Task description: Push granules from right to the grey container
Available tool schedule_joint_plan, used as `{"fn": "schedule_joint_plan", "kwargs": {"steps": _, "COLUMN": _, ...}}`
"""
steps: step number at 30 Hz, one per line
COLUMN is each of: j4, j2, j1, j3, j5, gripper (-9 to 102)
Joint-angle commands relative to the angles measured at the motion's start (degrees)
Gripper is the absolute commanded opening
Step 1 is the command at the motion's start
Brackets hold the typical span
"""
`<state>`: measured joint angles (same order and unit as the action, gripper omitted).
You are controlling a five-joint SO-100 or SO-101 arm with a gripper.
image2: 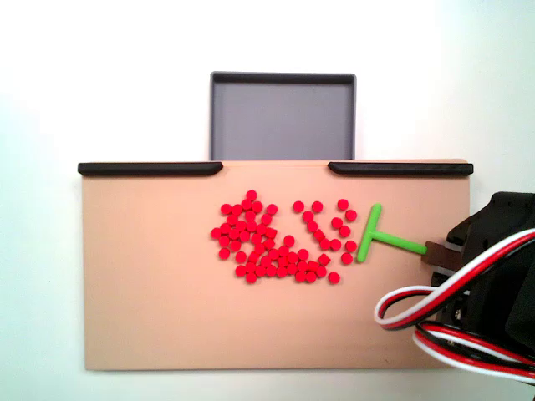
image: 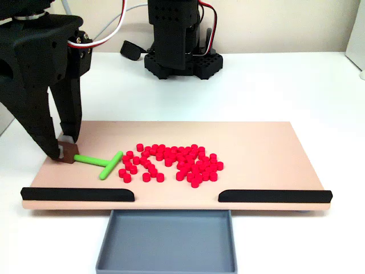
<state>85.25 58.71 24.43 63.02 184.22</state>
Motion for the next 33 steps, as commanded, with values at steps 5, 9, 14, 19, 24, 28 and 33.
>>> {"fn": "schedule_joint_plan", "kwargs": {"steps": 5, "j4": -0.18, "j2": 0.18, "j1": -0.79, "j3": -1.32, "j5": 26.28, "gripper": 0}}
{"fn": "schedule_joint_plan", "kwargs": {"steps": 9, "j4": -0.18, "j2": 0.26, "j1": -1.14, "j3": -1.32, "j5": 25.84, "gripper": 0}}
{"fn": "schedule_joint_plan", "kwargs": {"steps": 14, "j4": -0.18, "j2": 0.44, "j1": -1.49, "j3": -1.32, "j5": 25.22, "gripper": 0}}
{"fn": "schedule_joint_plan", "kwargs": {"steps": 19, "j4": -0.18, "j2": 0.44, "j1": -1.76, "j3": -1.32, "j5": 24.08, "gripper": 0}}
{"fn": "schedule_joint_plan", "kwargs": {"steps": 24, "j4": -0.18, "j2": 0.62, "j1": -1.85, "j3": -1.32, "j5": 22.94, "gripper": 0}}
{"fn": "schedule_joint_plan", "kwargs": {"steps": 28, "j4": -0.18, "j2": 0.79, "j1": -1.85, "j3": -1.32, "j5": 21.71, "gripper": 0}}
{"fn": "schedule_joint_plan", "kwargs": {"steps": 33, "j4": -0.18, "j2": 0.79, "j1": -2.02, "j3": -1.32, "j5": 20.83, "gripper": 0}}
